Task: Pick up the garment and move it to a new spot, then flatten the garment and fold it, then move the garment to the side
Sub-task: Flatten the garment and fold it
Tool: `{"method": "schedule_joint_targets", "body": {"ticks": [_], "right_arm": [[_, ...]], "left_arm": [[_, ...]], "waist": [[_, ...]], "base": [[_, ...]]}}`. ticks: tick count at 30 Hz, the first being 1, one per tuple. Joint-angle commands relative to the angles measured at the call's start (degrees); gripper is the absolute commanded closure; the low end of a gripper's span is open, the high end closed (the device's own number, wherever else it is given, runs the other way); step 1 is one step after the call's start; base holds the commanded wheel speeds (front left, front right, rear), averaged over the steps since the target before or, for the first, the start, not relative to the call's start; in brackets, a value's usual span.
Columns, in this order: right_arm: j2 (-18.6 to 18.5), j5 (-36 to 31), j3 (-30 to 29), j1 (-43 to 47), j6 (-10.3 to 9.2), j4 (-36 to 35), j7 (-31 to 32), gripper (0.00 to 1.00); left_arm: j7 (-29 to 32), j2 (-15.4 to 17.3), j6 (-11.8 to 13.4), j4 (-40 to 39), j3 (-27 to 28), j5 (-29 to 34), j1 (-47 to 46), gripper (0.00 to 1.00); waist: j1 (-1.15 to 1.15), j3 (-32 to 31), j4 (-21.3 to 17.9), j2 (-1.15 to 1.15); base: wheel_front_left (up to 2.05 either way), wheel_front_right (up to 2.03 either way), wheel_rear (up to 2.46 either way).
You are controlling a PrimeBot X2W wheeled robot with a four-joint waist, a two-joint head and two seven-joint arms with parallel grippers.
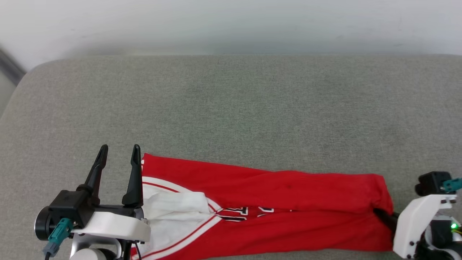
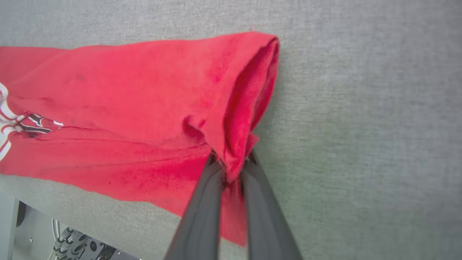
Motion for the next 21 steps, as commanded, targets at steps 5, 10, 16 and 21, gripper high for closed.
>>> {"method": "schedule_joint_targets", "body": {"ticks": [5,10,16,21], "right_arm": [[-1.25,-1.24,-6.46,1.12,-0.04,-1.42,1.00,1.00],[-0.94,-2.18,-12.81,1.86,-0.04,-1.57,2.21,1.00],[0.14,-1.69,-17.84,2.67,-0.03,-3.47,4.73,1.00],[4.38,5.73,-15.79,3.07,-0.03,-5.74,9.07,1.00]], "left_arm": [[0.32,0.51,0.84,-0.58,0.34,0.24,1.44,0.00],[0.45,0.41,1.16,-0.57,0.08,0.14,2.03,0.00],[0.60,0.28,1.35,-0.73,-0.38,0.00,2.77,0.00],[0.71,0.19,1.31,-0.73,-0.96,0.02,2.77,0.00]], "waist": [[0.00,-0.96,-1.49,0.00],[0.00,-2.18,-2.51,0.00],[0.00,-3.59,-3.44,0.00],[0.00,-4.25,-3.55,0.00]], "base": [[0.00,0.00,0.00],[0.00,0.00,0.00],[0.00,0.00,0.00],[0.00,0.00,0.00]]}}
